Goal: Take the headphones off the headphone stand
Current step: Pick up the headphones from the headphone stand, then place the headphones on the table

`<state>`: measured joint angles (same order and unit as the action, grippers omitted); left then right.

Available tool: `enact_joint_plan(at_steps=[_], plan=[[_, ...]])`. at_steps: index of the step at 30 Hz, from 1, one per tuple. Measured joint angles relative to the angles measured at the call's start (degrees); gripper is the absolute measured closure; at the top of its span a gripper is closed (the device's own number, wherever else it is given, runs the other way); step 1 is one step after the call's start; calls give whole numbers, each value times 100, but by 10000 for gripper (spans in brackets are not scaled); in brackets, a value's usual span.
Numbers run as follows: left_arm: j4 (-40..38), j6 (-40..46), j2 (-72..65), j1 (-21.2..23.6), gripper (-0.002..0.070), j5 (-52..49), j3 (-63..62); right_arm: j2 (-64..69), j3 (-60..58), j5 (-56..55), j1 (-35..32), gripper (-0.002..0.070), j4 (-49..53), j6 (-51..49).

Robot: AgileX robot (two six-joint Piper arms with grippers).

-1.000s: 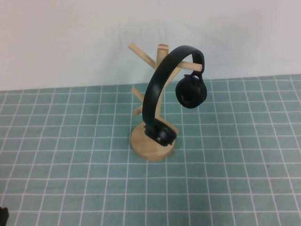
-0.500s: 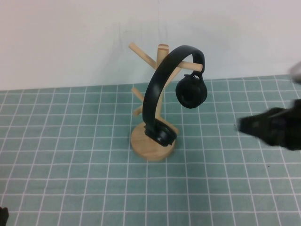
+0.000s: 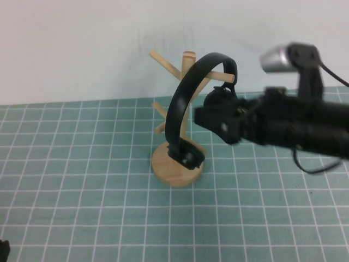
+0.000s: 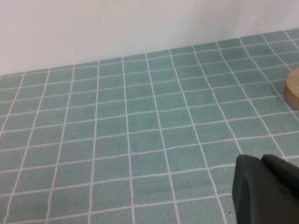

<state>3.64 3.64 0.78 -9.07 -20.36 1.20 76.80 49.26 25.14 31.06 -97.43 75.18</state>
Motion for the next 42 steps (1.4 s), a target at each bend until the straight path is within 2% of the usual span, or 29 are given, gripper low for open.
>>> enact_joint_plan(at_steps=[4, 15, 18, 20, 22, 23, 31, 32, 33, 35, 36, 38, 42], plan=[[0, 0, 0, 0, 681, 0, 0, 493, 528, 341, 8, 262, -13, -201], [0, 0, 0, 0, 681, 0, 0, 1373, 1175, 413, 8, 264, -13, -632], [0, 0, 0, 0, 681, 0, 0, 1409, 1180, 400, 8, 326, -13, -632], [0, 0, 0, 0, 681, 0, 0, 1409, 1180, 368, 8, 421, -13, -644], [0, 0, 0, 0, 681, 0, 0, 1409, 1180, 385, 8, 557, -13, -707], [0, 0, 0, 0, 681, 0, 0, 1409, 1180, 409, 8, 595, -13, -737], [0, 0, 0, 0, 681, 0, 0, 581, 1180, 574, 8, 613, 353, -837], [0, 0, 0, 0, 681, 0, 0, -288, 1379, 612, -1, 613, 589, -1007], [0, 0, 0, 0, 681, 0, 0, -460, 1379, 534, -1, 678, 842, -1175], [0, 0, 0, 0, 681, 0, 0, -742, 1379, 343, -1, 678, 1622, -1771], [0, 0, 0, 0, 680, 0, 0, -341, 1180, 429, 8, 613, 1228, -1460], [0, 0, 0, 0, 681, 0, 0, -633, 1180, 356, 8, 613, 1966, -2056], [0, 0, 0, 0, 681, 0, 0, -1031, 1180, 512, 8, 613, 4204, -3692]])
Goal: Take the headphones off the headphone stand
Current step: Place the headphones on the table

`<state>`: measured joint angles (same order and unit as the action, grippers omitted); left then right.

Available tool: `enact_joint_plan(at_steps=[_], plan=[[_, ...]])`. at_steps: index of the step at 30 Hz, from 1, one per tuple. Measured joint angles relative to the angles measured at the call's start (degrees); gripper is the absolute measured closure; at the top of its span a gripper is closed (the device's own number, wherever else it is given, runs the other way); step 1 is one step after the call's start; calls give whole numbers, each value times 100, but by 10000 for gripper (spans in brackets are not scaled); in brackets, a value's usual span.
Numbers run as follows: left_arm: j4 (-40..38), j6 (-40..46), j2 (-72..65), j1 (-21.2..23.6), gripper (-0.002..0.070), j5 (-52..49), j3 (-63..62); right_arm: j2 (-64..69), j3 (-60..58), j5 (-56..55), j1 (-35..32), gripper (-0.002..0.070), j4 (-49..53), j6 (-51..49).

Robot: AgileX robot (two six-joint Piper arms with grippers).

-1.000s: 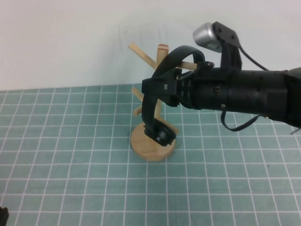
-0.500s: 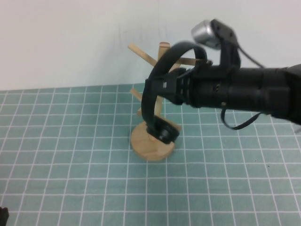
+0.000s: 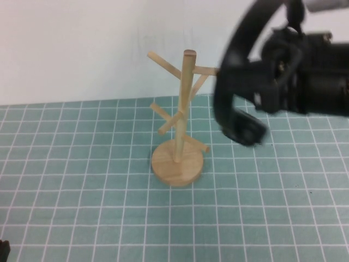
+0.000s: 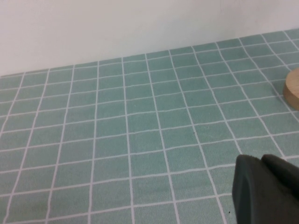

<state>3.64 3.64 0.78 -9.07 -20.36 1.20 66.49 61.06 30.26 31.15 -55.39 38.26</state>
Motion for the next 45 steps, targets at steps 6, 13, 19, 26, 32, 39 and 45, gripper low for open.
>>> enact_joint_plan(at_steps=[6, 13, 19, 26, 32, 39, 45], plan=[[0, 0, 0, 0, 681, 0, 0, -98, -377, 280, 0, 614, 2317, -2371], [0, 0, 0, 0, 681, 0, 0, -82, -2076, -1514, 0, 615, 1872, -3826], [0, 0, 0, 0, 681, 0, 0, 375, -2639, -1915, -375, 615, 763, -4095], [0, 0, 0, 0, 680, 0, 0, 1169, -2469, -2192, -753, 615, 658, -3957], [0, 0, 0, 0, 681, 0, 0, 1434, -2387, -2459, -782, 605, 635, -3213], [0, 0, 0, 0, 681, 0, 0, 1434, -2374, -2559, -782, 521, 489, -2993], [0, 0, 0, 0, 681, 0, 0, 1434, -2362, -2325, -782, 370, 125, -2975]])
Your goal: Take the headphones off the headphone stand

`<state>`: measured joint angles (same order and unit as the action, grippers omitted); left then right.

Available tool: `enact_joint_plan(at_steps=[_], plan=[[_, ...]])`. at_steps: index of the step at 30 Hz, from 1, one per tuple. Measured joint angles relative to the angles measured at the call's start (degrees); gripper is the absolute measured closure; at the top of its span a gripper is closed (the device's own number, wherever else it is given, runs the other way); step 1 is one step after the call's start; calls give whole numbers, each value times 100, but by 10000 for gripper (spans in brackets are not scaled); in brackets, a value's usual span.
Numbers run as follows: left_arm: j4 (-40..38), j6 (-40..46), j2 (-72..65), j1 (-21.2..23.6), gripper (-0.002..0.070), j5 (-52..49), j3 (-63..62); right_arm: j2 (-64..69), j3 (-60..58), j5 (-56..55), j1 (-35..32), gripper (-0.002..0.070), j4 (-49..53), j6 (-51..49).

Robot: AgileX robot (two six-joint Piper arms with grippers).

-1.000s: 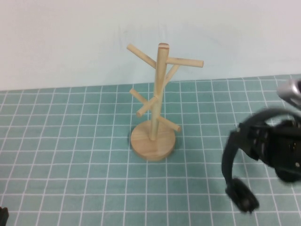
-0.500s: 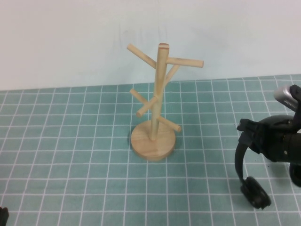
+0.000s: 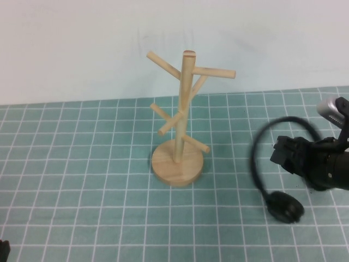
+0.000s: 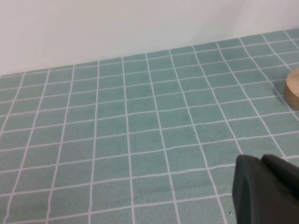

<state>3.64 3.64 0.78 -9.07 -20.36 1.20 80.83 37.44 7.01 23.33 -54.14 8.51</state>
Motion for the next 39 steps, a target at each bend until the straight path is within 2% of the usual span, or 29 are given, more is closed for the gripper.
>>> enact_joint_plan(at_steps=[5, 9, 12, 14, 15, 19, 21, 24, 28, 29, 31, 32, 33, 34, 35, 39], plan=[[0, 0, 0, 0, 681, 0, 0, -108, 70, 146, 0, 339, -9, 565], [0, 0, 0, 0, 681, 0, 0, -446, 406, 517, 0, 356, 232, 1363], [0, 0, 0, 0, 681, 0, 0, -841, 851, 1036, 0, 459, 721, 1767], [0, 0, 0, 0, 681, 0, 0, -1193, 1249, 1522, 0, 577, 1206, 1858], [0, 0, 0, 0, 680, 0, 0, -1386, 1413, 1770, 0, 614, 1463, 1868], [0, 0, 0, 0, 680, 0, 0, -2179, 2103, 2543, 0, 668, 2606, 1880], [0, 0, 0, 0, 681, 0, 0, -2591, 2216, 2779, 0, 676, 3223, 1713], [0, 0, 0, 0, 681, 0, 0, -3297, 2163, 3139, 0, 680, 4405, 953], [0, 0, 0, 0, 681, 0, 0, -4269, 1498, 3460, -4, 681, 5504, -584], [0, 0, 0, 0, 681, 0, 0, -5068, 581, 2975, -32, 681, 5831, -1480], [0, 0, 0, 0, 681, 0, 0, -5444, -54, 2646, -32, 681, 5768, -1442], [0, 0, 0, 0, 681, 0, 0, -5235, 211, 3250, -4, 682, 5682, -1308], [0, 0, 0, 0, 681, 0, 0, -5397, -67, 3124, -4, 682, 5695, -1339], [0, 0, 0, 0, 681, 0, 0, -5843, -855, 1970, -32, 681, 5780, -1442], [0, 0, 0, 0, 681, 0, 0, -5707, -687, 2775, -4, 682, 5695, -1399], [0, 0, 0, 0, 681, 0, 0, -6010, -1385, 2291, -4, 682, 5600, -1501]])
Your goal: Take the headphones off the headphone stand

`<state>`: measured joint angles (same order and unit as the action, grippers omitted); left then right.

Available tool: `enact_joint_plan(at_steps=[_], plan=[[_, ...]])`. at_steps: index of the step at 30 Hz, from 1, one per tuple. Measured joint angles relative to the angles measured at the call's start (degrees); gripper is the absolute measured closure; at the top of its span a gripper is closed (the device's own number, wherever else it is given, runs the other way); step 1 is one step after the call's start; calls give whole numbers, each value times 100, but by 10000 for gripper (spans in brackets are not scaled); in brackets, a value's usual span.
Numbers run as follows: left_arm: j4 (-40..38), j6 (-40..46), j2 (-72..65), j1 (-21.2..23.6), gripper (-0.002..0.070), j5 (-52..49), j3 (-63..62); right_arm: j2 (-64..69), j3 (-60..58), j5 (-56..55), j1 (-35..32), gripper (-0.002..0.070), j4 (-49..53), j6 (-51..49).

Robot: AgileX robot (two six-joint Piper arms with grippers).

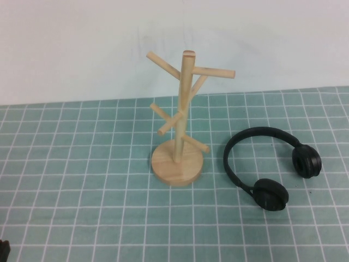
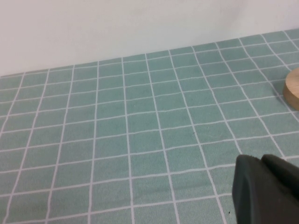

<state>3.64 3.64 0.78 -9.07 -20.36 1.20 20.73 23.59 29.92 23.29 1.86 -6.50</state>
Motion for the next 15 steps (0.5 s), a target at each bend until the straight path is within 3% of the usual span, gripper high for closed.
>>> enact_joint_plan(at_steps=[6, 15], plan=[[0, 0, 0, 0, 681, 0, 0, -48, -478, -81, 0, 682, -640, -198], [0, 0, 0, 0, 681, 0, 0, -116, -1076, -146, 0, 682, -715, -221]])
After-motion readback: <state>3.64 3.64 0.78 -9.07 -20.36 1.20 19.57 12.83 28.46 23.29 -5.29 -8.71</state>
